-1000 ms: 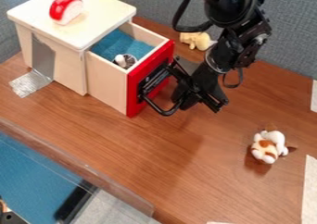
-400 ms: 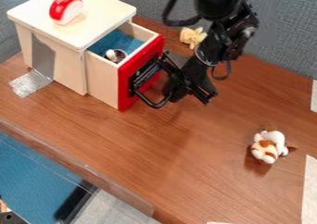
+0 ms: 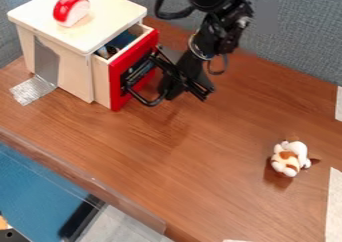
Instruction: Close the drawer
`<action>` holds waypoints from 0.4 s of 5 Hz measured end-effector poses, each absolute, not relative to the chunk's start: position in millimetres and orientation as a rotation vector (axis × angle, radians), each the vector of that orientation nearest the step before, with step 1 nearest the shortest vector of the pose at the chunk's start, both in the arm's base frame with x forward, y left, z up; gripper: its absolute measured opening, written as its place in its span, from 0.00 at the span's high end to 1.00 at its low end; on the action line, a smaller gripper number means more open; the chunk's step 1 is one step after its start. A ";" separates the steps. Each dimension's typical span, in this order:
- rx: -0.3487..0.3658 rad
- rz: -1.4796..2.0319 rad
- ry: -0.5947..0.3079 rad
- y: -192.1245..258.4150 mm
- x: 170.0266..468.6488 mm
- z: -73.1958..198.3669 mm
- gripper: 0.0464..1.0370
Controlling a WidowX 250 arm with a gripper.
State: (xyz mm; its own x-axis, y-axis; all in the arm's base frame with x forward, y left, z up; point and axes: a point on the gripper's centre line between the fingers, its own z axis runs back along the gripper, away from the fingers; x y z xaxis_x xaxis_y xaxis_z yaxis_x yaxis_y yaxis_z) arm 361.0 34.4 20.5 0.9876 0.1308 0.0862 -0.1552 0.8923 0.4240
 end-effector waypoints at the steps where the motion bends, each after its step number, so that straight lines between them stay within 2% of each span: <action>1: 0.444 0.175 -0.041 46.3 358.9 20.6 0.92; 2: 0.445 0.189 -0.027 57.3 356.8 20.6 0.92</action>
State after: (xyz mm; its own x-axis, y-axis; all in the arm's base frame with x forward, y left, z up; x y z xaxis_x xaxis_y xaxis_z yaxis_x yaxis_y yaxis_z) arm 356.8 57.3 20.6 0.9821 0.1758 0.0671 -0.1875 0.8852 0.4257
